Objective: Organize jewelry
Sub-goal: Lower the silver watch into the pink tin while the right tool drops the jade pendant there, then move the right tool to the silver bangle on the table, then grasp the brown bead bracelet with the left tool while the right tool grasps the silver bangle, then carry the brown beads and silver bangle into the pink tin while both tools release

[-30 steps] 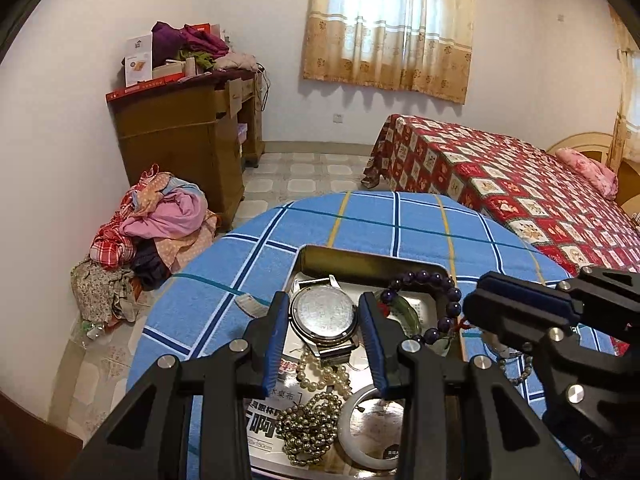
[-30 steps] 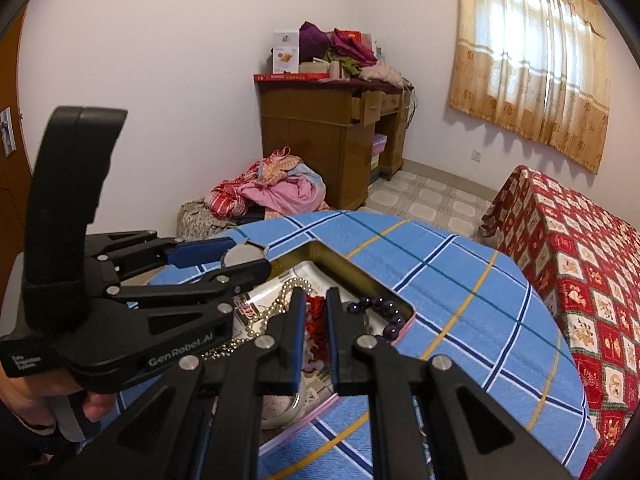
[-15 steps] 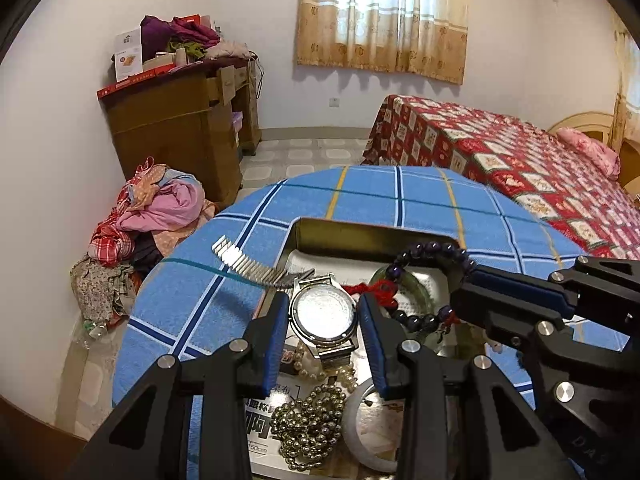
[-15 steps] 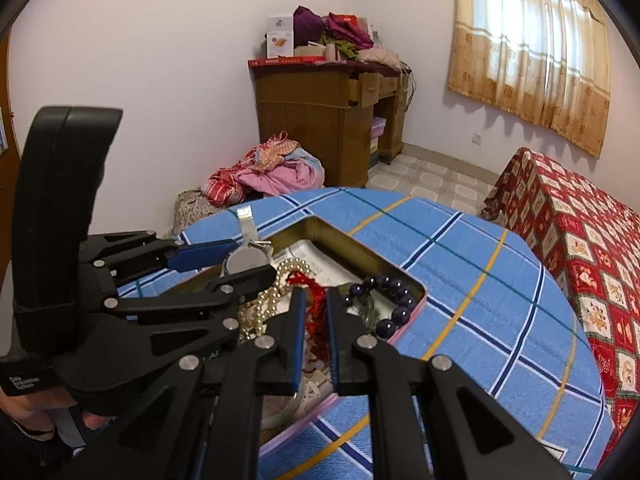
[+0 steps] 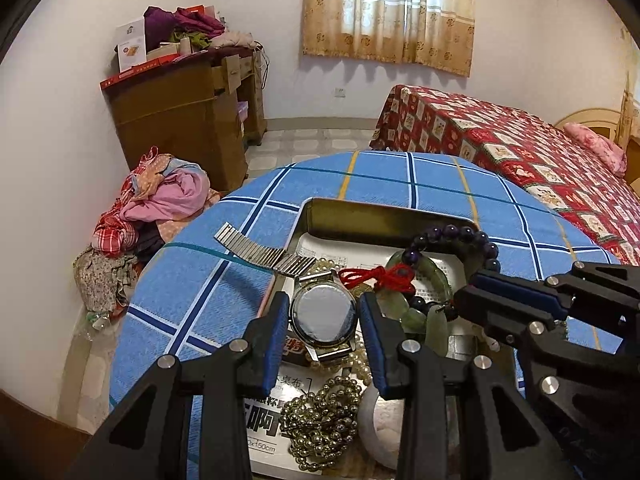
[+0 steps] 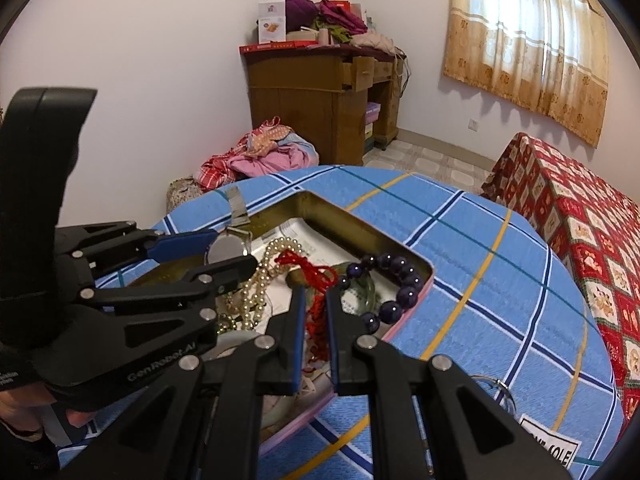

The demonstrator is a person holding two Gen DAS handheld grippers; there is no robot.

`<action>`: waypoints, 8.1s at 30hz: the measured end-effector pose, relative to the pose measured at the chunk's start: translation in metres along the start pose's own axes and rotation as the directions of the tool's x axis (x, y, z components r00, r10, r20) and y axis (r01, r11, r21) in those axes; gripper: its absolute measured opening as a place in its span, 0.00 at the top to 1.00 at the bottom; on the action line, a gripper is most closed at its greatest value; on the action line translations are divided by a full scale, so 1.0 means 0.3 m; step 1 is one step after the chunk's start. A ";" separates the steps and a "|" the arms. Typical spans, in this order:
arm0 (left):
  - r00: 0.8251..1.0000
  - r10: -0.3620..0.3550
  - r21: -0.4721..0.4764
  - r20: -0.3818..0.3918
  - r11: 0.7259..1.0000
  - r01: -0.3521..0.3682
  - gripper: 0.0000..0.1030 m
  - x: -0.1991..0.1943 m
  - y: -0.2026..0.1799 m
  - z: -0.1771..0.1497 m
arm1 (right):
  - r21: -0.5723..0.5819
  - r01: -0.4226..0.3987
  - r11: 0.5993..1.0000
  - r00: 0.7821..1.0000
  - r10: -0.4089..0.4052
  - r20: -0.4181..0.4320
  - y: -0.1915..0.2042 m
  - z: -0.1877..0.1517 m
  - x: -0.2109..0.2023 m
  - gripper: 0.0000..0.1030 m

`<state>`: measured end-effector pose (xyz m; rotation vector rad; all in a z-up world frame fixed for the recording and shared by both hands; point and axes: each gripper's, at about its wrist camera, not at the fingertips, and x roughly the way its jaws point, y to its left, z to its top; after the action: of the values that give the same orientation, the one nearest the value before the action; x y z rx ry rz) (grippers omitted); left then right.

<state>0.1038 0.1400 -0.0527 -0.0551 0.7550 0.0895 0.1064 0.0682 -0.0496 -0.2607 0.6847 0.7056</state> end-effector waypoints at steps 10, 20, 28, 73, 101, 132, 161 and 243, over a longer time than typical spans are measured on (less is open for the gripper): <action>1.000 0.004 0.000 -0.013 1.000 -0.004 0.64 0.015 0.013 -0.009 | 0.000 0.000 1.000 1.000 0.000 -0.021 0.002 -0.014 0.027 0.89; 1.000 0.017 -0.010 -0.012 1.000 -0.017 0.64 0.015 0.017 -0.014 | -0.010 -0.006 1.000 0.999 0.006 -0.035 0.018 -0.022 0.039 0.88; 1.000 0.007 -0.014 0.023 1.000 -0.007 0.41 -0.031 0.012 0.000 | 0.009 -0.008 1.000 1.000 0.008 -0.030 0.005 -0.024 0.036 0.62; 0.997 0.078 0.005 -0.004 0.997 -0.078 0.22 -0.043 -0.164 -0.022 | 0.201 0.141 0.969 0.975 -0.100 -0.200 -0.346 -0.192 0.019 0.25; 0.999 -0.044 0.235 -0.027 0.971 0.049 0.39 -0.001 -0.586 -0.049 | 0.361 0.332 0.871 0.943 -0.318 -0.101 -0.517 -0.320 -0.243 0.25; 0.983 -0.180 0.122 0.047 0.977 0.173 0.92 -0.011 -0.523 -0.076 | 0.355 0.323 0.877 0.945 -0.322 -0.064 -0.502 -0.321 -0.265 0.25; 0.969 -0.189 0.087 0.158 0.980 0.177 0.92 -0.118 -0.485 -0.059 | 0.290 0.289 0.912 0.939 -0.330 0.100 -0.414 -0.301 -0.339 0.25; 0.998 0.042 -0.089 0.042 0.995 -0.038 0.92 -0.164 0.018 -0.007 | 0.006 0.022 1.000 0.994 -0.023 0.108 -0.015 0.019 -0.070 0.25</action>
<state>0.0662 0.1423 -0.0205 -0.1218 0.7080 0.1620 0.1006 0.0566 -0.0314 -0.2238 0.5794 0.6915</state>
